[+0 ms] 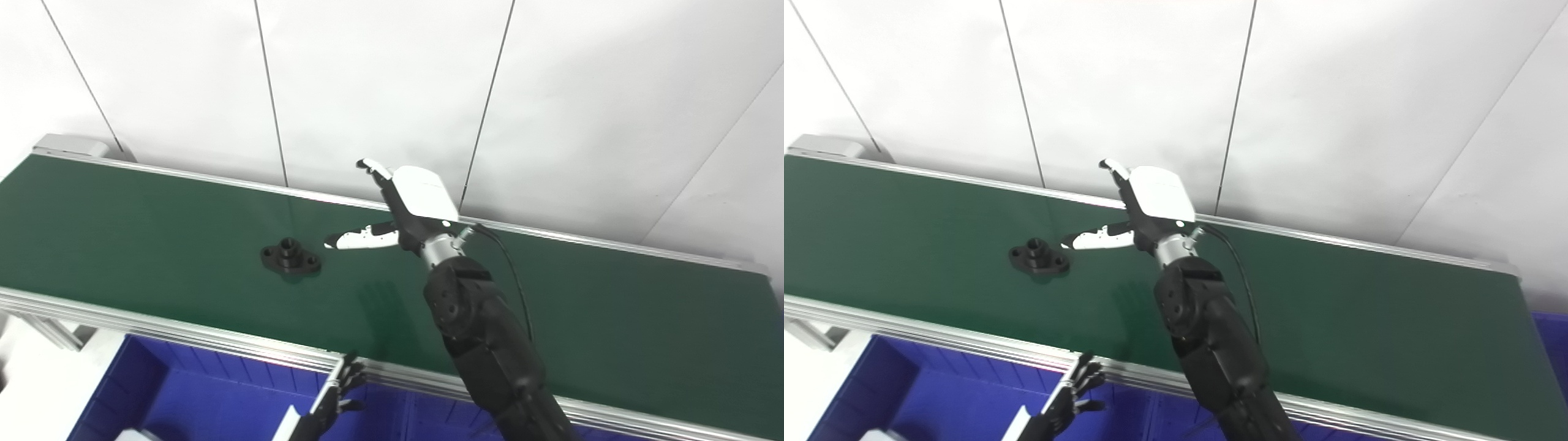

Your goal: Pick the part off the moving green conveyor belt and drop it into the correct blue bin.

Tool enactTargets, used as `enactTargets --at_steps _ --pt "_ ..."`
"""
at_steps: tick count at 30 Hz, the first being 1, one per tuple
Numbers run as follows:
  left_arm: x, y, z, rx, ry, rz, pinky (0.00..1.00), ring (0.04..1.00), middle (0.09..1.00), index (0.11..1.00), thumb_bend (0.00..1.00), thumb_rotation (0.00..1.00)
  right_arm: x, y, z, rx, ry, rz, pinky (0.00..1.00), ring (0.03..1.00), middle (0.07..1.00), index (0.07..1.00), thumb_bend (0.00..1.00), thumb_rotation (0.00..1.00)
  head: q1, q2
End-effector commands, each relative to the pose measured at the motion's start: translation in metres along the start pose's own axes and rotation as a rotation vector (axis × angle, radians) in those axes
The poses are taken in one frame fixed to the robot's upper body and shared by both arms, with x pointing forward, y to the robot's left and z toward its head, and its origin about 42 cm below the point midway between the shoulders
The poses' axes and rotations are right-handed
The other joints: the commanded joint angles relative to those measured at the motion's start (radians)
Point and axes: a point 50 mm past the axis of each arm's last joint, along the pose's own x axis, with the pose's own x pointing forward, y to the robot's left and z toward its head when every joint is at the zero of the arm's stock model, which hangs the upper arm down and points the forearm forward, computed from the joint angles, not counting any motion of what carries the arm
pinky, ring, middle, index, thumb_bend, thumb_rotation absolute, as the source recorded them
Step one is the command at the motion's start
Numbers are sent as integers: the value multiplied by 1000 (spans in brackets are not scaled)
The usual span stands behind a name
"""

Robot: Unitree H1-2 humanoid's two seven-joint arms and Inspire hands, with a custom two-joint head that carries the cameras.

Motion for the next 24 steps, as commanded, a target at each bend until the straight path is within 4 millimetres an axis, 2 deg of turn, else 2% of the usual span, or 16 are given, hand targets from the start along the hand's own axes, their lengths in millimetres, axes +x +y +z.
enactTargets --at_steps 1,6,13,17,19,24 --pt "3 -2 13 -11 -75 33 773 919 967 1000 1000 883 16 -19 22 -5 -44 -70 772 826 868 882 1000 644 0 0" --pt "2 -6 17 7 -91 20 749 911 971 1000 1000 886 37 4 28 -54 -20 4 753 820 869 882 1000 642 16 8" --pt "0 -12 18 12 -89 10 734 899 961 985 997 874 47 34 36 -75 5 74 685 798 864 881 1000 661 26 12" --pt "-1 -16 21 -1 -90 12 744 901 963 988 999 867 46 50 38 -110 8 89 639 750 836 866 1000 653 41 21" --pt "-2 -16 22 -4 -93 12 743 898 962 988 989 868 43 58 38 -141 -2 93 564 682 795 853 1000 663 44 25" --pt "-3 -17 23 -6 -95 10 754 904 965 992 966 864 36 71 37 -243 -38 104 511 625 752 850 995 692 43 29"
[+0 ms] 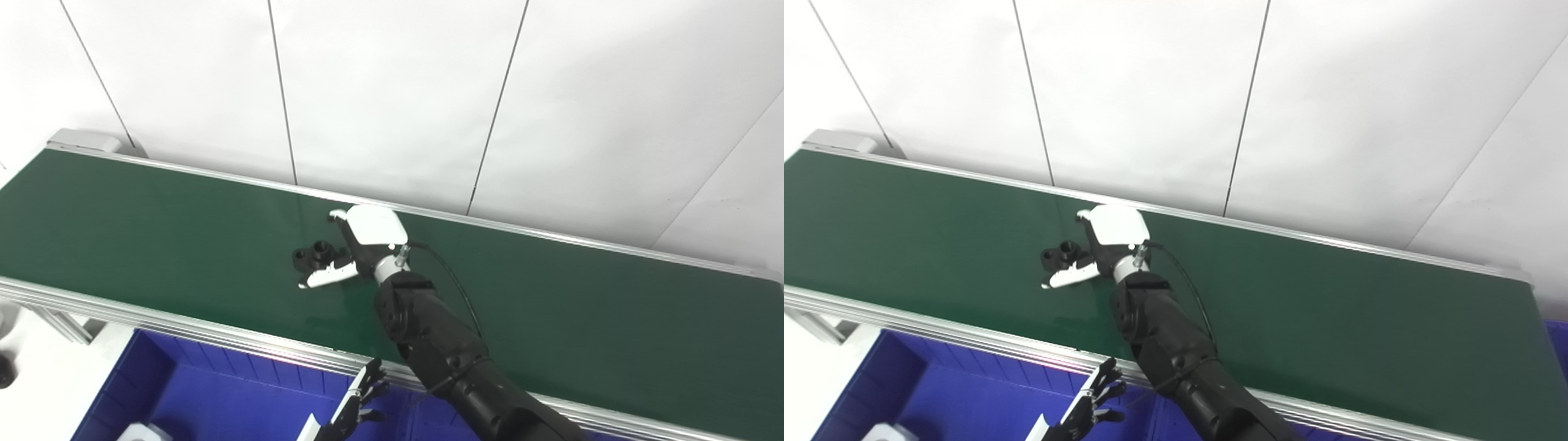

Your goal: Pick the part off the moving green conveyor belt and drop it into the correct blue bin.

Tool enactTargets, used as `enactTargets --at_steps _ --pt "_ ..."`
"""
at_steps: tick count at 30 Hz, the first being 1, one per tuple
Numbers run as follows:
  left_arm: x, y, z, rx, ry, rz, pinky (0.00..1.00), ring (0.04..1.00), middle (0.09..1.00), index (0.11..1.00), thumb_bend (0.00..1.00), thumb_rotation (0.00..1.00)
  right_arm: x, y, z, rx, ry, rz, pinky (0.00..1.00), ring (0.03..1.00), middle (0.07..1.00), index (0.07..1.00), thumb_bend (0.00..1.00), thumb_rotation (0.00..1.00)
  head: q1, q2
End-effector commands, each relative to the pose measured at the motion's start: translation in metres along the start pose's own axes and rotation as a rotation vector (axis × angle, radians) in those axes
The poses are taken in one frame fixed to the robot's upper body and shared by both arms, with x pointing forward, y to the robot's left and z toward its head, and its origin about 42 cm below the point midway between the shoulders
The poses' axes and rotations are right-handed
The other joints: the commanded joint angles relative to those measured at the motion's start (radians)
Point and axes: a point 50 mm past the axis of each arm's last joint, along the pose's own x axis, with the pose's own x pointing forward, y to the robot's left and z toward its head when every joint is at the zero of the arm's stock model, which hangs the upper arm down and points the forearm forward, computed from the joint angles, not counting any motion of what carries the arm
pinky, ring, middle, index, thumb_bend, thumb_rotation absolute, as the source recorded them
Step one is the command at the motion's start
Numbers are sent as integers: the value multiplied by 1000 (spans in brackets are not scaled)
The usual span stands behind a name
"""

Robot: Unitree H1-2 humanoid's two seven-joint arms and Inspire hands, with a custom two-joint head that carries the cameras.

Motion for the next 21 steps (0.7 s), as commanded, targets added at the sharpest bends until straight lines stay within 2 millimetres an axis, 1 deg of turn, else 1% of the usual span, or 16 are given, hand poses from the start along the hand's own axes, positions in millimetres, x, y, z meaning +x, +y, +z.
enactTargets --at_steps 1,4,9,12,13,14,15,17,18,19,21 --pt "2 -1 11 -6 -72 4 756 905 965 992 960 863 5 -18 14 -43 -41 -83 507 626 752 847 998 678 5 -2" --pt "2 -3 12 -7 -75 -1 759 910 968 998 950 863 4 -12 9 -63 -38 -74 478 605 735 849 984 668 11 -2" --pt "-2 -6 14 -13 -71 8 755 906 966 988 968 871 4 -9 0 -71 -18 -64 468 599 728 842 975 658 13 5" --pt "-2 -6 17 -21 -77 15 754 904 960 975 957 856 4 -6 -4 -74 -17 -81 445 562 692 803 958 643 15 11" --pt "-2 -6 17 -20 -79 15 754 903 959 977 960 862 3 -5 -5 -76 -19 -88 375 475 586 739 841 569 15 11" --pt "-3 -6 18 -23 -79 15 755 903 959 978 961 866 3 -3 -6 -68 -17 -90 339 430 532 706 781 531 13 15" --pt "-3 -6 18 -25 -79 15 756 904 959 978 969 866 3 -1 -7 -72 -15 -93 156 218 306 549 581 231 12 15" --pt "-4 -5 19 -27 -80 14 755 904 959 978 970 864 3 1 -7 -99 -3 -100 101 154 238 511 534 154 6 18" --pt "-4 -5 19 -27 -81 14 758 905 960 979 959 865 2 2 -6 -119 4 -106 71 126 207 500 523 134 6 18" --pt "-4 -5 19 -22 -79 15 759 905 961 980 953 865 2 2 -7 -144 15 -99 55 111 192 494 518 124 5 17" --pt "-5 -4 18 -16 -76 18 753 899 957 978 967 875 2 3 -10 -167 31 -84 46 108 190 488 516 117 4 18"
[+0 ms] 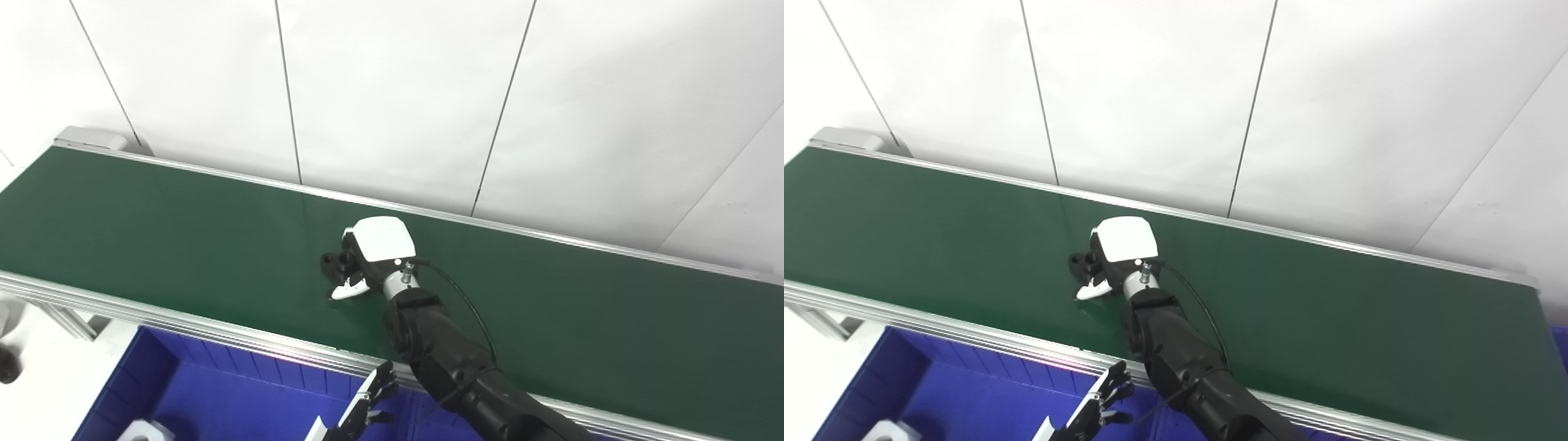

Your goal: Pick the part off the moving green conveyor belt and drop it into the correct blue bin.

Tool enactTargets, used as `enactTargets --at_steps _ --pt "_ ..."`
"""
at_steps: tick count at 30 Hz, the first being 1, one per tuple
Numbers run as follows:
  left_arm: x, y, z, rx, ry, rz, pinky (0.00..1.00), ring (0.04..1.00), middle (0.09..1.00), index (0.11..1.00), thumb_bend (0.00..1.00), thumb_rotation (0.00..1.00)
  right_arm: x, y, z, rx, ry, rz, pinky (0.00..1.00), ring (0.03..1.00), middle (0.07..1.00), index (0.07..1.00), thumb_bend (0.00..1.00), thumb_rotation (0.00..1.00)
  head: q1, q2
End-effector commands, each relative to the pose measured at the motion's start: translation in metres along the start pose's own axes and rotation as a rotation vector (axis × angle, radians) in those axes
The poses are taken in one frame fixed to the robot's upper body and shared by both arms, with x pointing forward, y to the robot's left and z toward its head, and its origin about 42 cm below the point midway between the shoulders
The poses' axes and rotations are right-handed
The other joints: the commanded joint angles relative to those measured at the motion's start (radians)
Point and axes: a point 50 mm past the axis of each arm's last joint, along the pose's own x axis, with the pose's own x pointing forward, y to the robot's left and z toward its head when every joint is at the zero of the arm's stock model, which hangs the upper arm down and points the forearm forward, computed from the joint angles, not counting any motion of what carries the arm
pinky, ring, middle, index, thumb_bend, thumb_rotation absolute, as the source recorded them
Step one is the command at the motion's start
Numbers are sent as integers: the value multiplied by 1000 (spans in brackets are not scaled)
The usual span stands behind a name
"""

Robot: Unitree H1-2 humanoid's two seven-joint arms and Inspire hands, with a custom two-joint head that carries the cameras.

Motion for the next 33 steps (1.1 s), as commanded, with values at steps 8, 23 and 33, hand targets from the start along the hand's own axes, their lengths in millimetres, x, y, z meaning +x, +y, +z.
enactTargets --at_steps 8,23,33 --pt "1 4 6 13 -54 17 757 898 958 986 976 882 8 -16 -11 -72 46 35 104 183 274 479 519 119 -5 3" --pt "3 5 7 -3 -55 28 744 888 951 992 967 858 -5 -26 -19 60 49 -26 103 175 263 482 517 117 -40 12" --pt "2 16 7 -44 -47 66 763 890 956 1000 1000 846 -48 -84 -18 216 1 -245 115 173 266 492 498 140 -142 37"
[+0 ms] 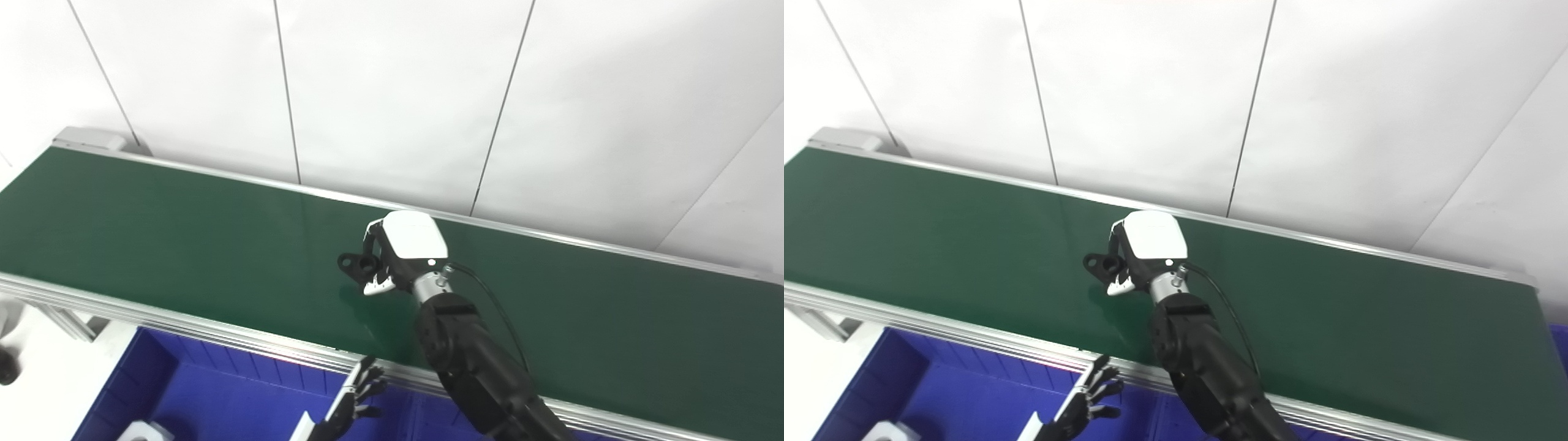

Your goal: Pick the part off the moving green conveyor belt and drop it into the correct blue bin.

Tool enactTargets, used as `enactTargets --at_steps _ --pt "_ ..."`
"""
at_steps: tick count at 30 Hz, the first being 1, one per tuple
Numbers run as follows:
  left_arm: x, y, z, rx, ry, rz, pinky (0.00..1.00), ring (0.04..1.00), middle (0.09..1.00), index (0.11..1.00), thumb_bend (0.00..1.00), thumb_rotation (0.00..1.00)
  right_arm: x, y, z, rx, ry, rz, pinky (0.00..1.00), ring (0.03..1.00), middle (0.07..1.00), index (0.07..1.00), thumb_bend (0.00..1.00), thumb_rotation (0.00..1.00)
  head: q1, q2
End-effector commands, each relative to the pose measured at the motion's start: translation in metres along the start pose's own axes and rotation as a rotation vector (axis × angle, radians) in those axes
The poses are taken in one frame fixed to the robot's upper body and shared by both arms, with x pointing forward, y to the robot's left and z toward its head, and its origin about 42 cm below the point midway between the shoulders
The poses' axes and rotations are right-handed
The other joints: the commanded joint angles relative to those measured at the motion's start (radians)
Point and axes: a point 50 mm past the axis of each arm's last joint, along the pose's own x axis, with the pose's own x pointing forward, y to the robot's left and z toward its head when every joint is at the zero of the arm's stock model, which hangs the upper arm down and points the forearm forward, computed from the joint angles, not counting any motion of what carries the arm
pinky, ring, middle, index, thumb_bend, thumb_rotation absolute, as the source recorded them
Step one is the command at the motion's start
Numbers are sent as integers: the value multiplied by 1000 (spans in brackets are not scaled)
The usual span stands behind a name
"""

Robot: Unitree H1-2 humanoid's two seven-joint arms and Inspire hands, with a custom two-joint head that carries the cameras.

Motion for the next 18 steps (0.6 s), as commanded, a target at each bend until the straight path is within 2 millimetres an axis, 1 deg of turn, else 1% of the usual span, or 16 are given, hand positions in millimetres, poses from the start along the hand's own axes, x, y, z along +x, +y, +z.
enactTargets --at_steps 1,2,3,4,5,6,8,9,10,11,12,13,14,16,17,18 --pt "2 4 11 -32 -62 7 764 891 956 1000 1000 845 2 -37 16 9 -33 -120 115 172 265 492 498 140 -27 7" --pt "2 7 12 -35 -64 7 767 893 956 1000 1000 842 -1 -44 18 14 -35 -142 114 170 262 492 498 140 -64 16" --pt "2 9 12 -36 -65 7 774 898 959 1000 1000 839 -3 -48 19 17 -36 -153 110 165 257 492 498 140 -64 16" --pt "2 13 13 -31 -67 3 777 899 960 1000 1000 838 -9 -56 20 10 -45 -178 108 164 256 492 498 140 -115 31" --pt "2 17 13 -22 -68 0 792 907 965 1000 1000 848 -15 -63 19 5 -49 -194 103 158 248 492 498 139 -122 34" --pt "1 22 14 -16 -68 -1 800 911 967 1000 1000 856 -18 -67 20 0 -51 -205 93 148 235 492 499 138 -154 46" --pt "0 30 14 -9 -68 7 812 919 973 1000 1000 859 -34 -74 18 -15 -44 -208 84 141 228 490 501 134 -196 64" --pt "-1 35 15 -4 -69 10 822 926 980 1000 1000 867 -42 -76 16 -23 -39 -200 89 147 238 490 502 130 -235 78" --pt "-1 37 15 1 -73 11 824 926 981 1000 1000 868 -52 -77 12 -29 -32 -194 89 148 239 490 502 130 -235 78" --pt "-2 42 16 7 -77 12 827 927 983 1000 1000 873 -60 -77 10 -37 -26 -191 92 152 244 491 502 128 -284 95" --pt "-2 45 16 9 -79 13 831 928 985 1000 1000 878 -69 -77 6 -45 -17 -190 95 155 247 490 502 128 -292 98" --pt "-2 49 17 9 -81 14 845 932 987 1000 1000 885 -75 -77 5 -52 -9 -189 98 159 252 490 501 130 -339 120" --pt "-2 52 18 8 -82 15 853 935 988 1000 1000 890 -79 -77 4 -57 -4 -189 99 160 253 490 502 131 -339 120" --pt "-1 61 22 -2 -81 12 871 947 994 1000 990 916 -101 -74 -6 -54 45 -175 106 166 262 488 502 133 -410 168" --pt "-1 64 24 -11 -76 9 882 954 997 1000 988 925 -113 -71 -12 -49 72 -174 110 169 265 488 503 133 -415 173" --pt "0 69 26 -19 -72 6 905 965 999 1000 988 934 -122 -69 -15 -45 93 -173 113 172 268 487 503 133 -444 203"
